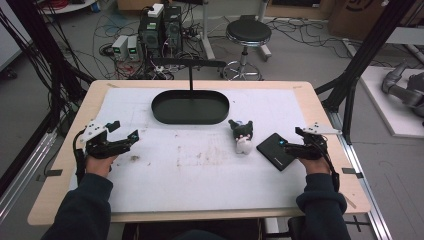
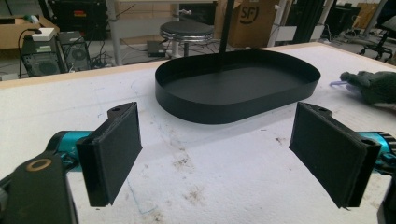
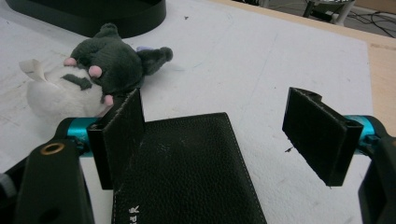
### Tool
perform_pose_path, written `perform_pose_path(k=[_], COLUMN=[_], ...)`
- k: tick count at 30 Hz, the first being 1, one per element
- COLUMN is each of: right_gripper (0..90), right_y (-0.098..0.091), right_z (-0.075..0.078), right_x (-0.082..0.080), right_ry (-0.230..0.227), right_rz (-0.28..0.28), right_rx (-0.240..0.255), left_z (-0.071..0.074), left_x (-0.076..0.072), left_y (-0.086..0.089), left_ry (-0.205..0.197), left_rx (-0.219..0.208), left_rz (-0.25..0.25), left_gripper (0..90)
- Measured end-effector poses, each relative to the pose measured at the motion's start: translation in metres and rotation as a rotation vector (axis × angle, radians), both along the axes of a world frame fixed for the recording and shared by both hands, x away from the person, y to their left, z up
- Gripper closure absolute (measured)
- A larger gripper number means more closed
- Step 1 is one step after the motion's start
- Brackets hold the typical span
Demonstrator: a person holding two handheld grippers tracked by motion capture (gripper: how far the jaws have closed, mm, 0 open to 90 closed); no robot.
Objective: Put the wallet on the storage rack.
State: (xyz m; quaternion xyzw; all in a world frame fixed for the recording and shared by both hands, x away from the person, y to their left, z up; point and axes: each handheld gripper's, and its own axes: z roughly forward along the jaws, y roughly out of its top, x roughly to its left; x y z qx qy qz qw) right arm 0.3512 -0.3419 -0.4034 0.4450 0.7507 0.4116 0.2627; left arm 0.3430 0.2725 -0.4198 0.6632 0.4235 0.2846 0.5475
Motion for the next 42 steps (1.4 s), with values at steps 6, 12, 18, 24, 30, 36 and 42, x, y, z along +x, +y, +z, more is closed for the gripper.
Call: perform_pose_path(k=[6, 12, 18, 24, 30, 36, 42], right_gripper=[21.4, 21.4, 21.6, 26.4, 35.5, 49.9, 60.9], right_y=[-0.003, -0.01, -0.018, -0.027, -0.028, -0.039, -0.041], right_z=[-0.002, -0.005, -0.014, -0.029, -0.039, -0.047, -0.041], right_x=[0.0, 0.0, 0.003, 0.008, 0.013, 0.013, 0.018], right_ry=[0.009, 0.023, 0.077, 0.148, 0.226, 0.285, 0.304], right_rz=[-0.002, -0.013, -0.027, -0.033, 0.02, 0.026, 0.062], right_rx=[0.008, 0.004, -0.028, -0.025, -0.033, 0.134, 0.103], left_z=[-0.001, -0.001, 0.0, 0.0, 0.0, -0.002, -0.004], left_x=[0.001, 0.001, -0.001, -0.003, -0.002, -0.001, 0.002], left_y=[-0.001, -0.002, -0.003, -0.003, -0.006, -0.008, -0.007], left_ry=[0.007, 0.012, 0.005, 0.01, 0.013, 0.033, 0.045], left_rx=[0.008, 0.01, 0.015, 0.01, 0.024, 0.049, 0.046], left_rz=[0.004, 0.004, -0.005, -0.008, -0.015, -0.029, -0.01], left_gripper=[16.6, 16.9, 17.1, 17.4, 18.6, 19.0, 20.6])
